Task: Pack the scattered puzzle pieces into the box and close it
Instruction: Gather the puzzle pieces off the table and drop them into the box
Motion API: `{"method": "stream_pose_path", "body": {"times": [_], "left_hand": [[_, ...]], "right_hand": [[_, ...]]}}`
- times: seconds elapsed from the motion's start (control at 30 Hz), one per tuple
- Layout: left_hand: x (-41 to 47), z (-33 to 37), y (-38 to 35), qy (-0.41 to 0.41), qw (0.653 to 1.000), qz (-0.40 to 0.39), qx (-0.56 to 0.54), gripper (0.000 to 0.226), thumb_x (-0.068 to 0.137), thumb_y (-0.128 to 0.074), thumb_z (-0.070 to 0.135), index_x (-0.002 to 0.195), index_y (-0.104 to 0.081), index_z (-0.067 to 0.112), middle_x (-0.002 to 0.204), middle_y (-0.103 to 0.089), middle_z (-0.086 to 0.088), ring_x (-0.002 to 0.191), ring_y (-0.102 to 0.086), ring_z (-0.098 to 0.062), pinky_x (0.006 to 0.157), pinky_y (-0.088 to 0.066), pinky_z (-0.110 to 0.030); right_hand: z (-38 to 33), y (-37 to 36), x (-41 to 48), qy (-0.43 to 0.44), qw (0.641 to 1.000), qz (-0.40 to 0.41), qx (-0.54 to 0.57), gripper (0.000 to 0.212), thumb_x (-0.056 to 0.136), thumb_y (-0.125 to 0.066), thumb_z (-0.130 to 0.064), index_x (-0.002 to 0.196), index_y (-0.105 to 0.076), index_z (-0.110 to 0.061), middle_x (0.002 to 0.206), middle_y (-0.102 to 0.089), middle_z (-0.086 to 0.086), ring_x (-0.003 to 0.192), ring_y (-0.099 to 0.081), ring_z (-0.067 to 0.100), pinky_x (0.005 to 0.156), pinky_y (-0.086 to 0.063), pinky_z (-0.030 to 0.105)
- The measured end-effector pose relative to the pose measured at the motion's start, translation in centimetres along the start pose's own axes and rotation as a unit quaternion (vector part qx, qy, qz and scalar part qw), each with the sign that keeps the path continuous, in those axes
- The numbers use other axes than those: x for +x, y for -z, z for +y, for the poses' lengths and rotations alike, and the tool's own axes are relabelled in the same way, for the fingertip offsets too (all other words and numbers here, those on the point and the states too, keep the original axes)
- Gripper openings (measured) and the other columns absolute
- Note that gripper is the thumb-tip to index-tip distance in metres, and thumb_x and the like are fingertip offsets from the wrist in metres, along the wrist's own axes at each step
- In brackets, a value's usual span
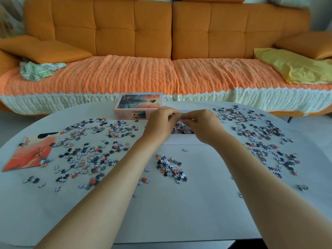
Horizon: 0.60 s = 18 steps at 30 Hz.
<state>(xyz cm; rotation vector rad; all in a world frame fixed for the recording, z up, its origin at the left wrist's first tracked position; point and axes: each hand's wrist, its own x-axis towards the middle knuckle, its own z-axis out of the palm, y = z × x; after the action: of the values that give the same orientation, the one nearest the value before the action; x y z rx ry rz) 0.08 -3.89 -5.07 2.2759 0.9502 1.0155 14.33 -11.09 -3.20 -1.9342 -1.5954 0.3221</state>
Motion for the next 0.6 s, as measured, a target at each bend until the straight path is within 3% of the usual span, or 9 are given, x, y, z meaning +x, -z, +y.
{"method": "stream_pose_path", "body": {"times": [0.1,0.17,0.23,0.33,0.4,0.5,0.6], "left_hand": [[-0.1,-0.4,0.4,-0.01,0.999,-0.033,0.016,0.025,0.1,-0.051,0.025,0.114,-0.07,0.015,0.108,-0.067,0.001,0.093,-0.057,-0.006,0.077,-0.041,-0.01],[-0.5,-0.9,1.0,-0.03,0.996,-0.055,0.069,0.023,0.099,-0.051,0.027,0.107,-0.071,0.018,0.104,-0.067,0.004,0.095,-0.058,-0.011,0.084,-0.046,-0.027],[-1.1,-1.3,1.7,-0.069,0.981,-0.095,0.155,0.022,0.096,-0.052,0.03,0.103,-0.072,0.024,0.102,-0.068,0.009,0.099,-0.056,-0.014,0.094,-0.039,-0.036],[-2.3,-1.0,2.2,-0.093,0.953,-0.165,0.235,0.031,0.096,-0.047,0.04,0.116,-0.068,0.029,0.114,-0.065,0.01,0.116,-0.048,-0.014,0.102,-0.019,-0.032],[-3.0,-0.8,2.3,-0.097,0.951,-0.172,0.239,0.036,0.097,-0.046,0.042,0.126,-0.062,0.027,0.124,-0.06,0.008,0.125,-0.04,-0.014,0.105,-0.01,-0.026],[-3.7,-1.0,2.8,-0.106,0.96,-0.138,0.221,0.041,0.095,-0.051,0.04,0.132,-0.058,0.023,0.135,-0.056,0.008,0.13,-0.039,-0.012,0.11,-0.015,-0.03],[-4.6,-1.7,4.2,-0.097,0.97,-0.095,0.2,0.037,0.094,-0.055,0.034,0.127,-0.06,0.02,0.132,-0.055,0.009,0.127,-0.041,-0.012,0.11,-0.028,-0.035]], "right_hand": [[0.2,0.2,0.0,-0.009,1.0,-0.017,-0.016,0.023,0.097,-0.055,-0.024,0.11,-0.072,-0.032,0.062,-0.059,-0.012,0.056,-0.056,0.017,0.043,-0.034,0.012],[0.1,0.3,-0.3,-0.014,0.999,-0.021,-0.032,0.025,0.096,-0.053,-0.022,0.109,-0.073,-0.031,0.07,-0.063,-0.013,0.061,-0.059,0.015,0.054,-0.044,0.021],[-0.1,0.2,-0.7,-0.004,0.997,-0.054,-0.047,0.031,0.094,-0.049,-0.019,0.106,-0.074,-0.033,0.081,-0.071,-0.01,0.067,-0.061,0.012,0.065,-0.052,0.029],[-0.6,0.0,-1.5,0.025,0.986,-0.148,-0.077,0.036,0.095,-0.043,-0.022,0.112,-0.071,-0.037,0.077,-0.069,-0.005,0.068,-0.06,0.015,0.067,-0.053,0.036],[-0.8,-0.1,-1.9,0.032,0.98,-0.17,-0.094,0.036,0.098,-0.041,-0.025,0.12,-0.066,-0.037,0.073,-0.064,-0.008,0.068,-0.059,0.014,0.067,-0.052,0.036],[-1.0,0.1,-2.2,0.038,0.988,-0.123,-0.088,0.034,0.097,-0.045,-0.024,0.122,-0.065,-0.034,0.101,-0.07,-0.009,0.073,-0.063,0.012,0.075,-0.053,0.032],[-1.7,0.4,-2.7,0.071,0.994,-0.058,-0.067,0.031,0.094,-0.051,-0.017,0.116,-0.069,-0.03,0.121,-0.066,-0.008,0.095,-0.063,0.011,0.089,-0.046,0.021]]}}
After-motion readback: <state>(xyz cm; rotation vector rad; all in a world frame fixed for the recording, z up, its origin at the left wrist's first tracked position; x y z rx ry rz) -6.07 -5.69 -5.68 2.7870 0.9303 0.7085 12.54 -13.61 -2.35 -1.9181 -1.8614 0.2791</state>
